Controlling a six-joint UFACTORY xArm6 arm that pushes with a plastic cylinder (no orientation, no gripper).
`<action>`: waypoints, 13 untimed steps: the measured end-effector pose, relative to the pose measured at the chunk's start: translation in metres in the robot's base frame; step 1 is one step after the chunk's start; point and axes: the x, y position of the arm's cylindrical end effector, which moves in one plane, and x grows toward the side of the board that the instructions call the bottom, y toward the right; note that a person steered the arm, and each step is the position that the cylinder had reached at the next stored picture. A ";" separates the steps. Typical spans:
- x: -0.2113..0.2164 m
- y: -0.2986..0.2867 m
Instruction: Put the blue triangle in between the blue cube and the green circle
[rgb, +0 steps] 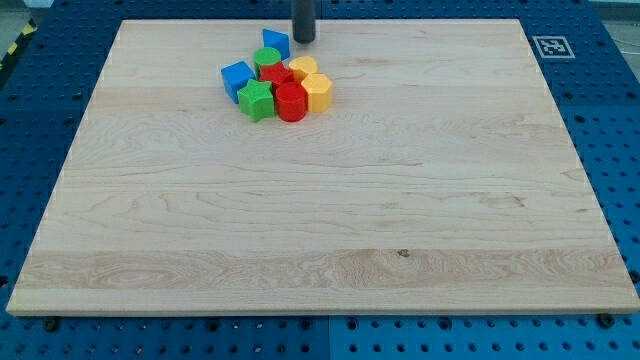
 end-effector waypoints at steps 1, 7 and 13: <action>0.002 0.001; -0.027 -0.056; 0.017 -0.099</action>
